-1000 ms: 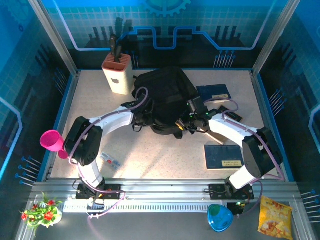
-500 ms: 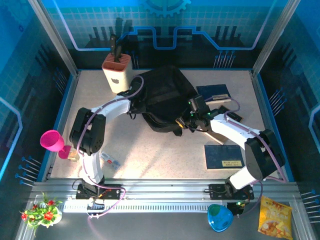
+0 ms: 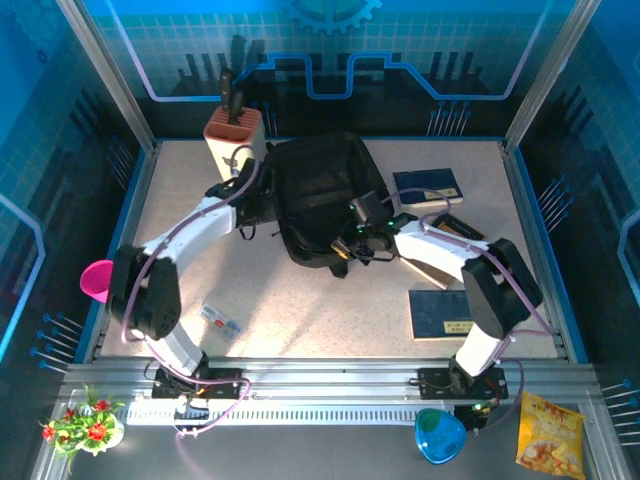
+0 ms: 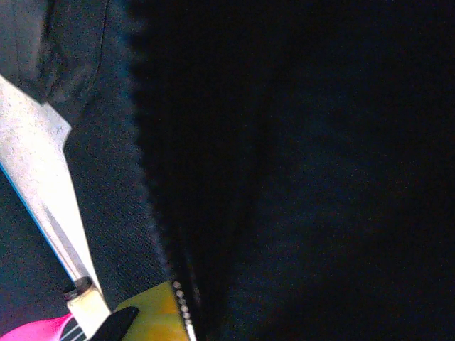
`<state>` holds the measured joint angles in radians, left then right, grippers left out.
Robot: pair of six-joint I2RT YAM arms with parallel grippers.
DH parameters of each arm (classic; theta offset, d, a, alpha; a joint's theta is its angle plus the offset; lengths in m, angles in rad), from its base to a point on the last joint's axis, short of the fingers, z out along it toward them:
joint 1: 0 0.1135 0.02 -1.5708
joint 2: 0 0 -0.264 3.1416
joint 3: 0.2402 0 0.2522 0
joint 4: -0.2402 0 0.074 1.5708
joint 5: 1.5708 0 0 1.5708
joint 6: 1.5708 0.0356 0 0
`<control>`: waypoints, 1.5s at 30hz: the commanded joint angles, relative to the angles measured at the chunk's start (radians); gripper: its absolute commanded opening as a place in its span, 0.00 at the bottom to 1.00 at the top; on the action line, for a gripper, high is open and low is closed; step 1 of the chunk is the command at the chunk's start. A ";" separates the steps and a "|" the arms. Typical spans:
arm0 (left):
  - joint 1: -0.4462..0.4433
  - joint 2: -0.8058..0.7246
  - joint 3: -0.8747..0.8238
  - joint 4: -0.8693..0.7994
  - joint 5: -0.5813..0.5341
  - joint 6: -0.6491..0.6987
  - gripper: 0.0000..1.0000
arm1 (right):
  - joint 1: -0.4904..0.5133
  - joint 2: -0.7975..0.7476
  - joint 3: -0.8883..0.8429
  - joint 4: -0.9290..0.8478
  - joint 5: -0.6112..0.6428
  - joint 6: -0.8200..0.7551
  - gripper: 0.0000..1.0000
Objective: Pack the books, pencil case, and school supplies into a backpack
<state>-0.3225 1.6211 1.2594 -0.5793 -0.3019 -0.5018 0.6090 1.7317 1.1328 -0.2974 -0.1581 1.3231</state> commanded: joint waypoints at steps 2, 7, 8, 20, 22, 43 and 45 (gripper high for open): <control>0.007 -0.131 -0.081 -0.046 0.032 -0.056 0.74 | 0.073 0.111 0.143 0.035 -0.072 -0.044 0.16; 0.012 -0.246 -0.147 -0.034 0.040 -0.061 0.87 | 0.101 0.127 0.224 -0.062 -0.090 -0.138 0.52; 0.013 -0.268 -0.157 -0.033 0.048 -0.058 0.89 | 0.101 0.103 0.215 -0.083 -0.073 -0.157 0.60; 0.020 -0.365 -0.224 0.034 0.251 -0.001 0.99 | 0.002 -0.287 0.003 -0.305 0.214 -0.419 0.92; 0.020 -0.365 -0.229 0.064 0.296 0.008 0.99 | -0.051 -0.302 -0.006 -0.352 0.264 -0.468 0.94; 0.017 -0.227 -0.145 0.144 0.613 0.102 0.99 | -0.456 0.173 0.275 -0.462 0.417 -0.724 1.00; 0.016 -0.215 -0.137 0.142 0.619 0.096 0.99 | -0.472 0.217 0.322 -0.491 0.431 -0.727 0.99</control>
<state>-0.3130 1.3888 1.0817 -0.4355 0.2687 -0.4343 0.1623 1.9041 1.3979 -0.7162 0.2321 0.6205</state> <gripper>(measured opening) 0.992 0.994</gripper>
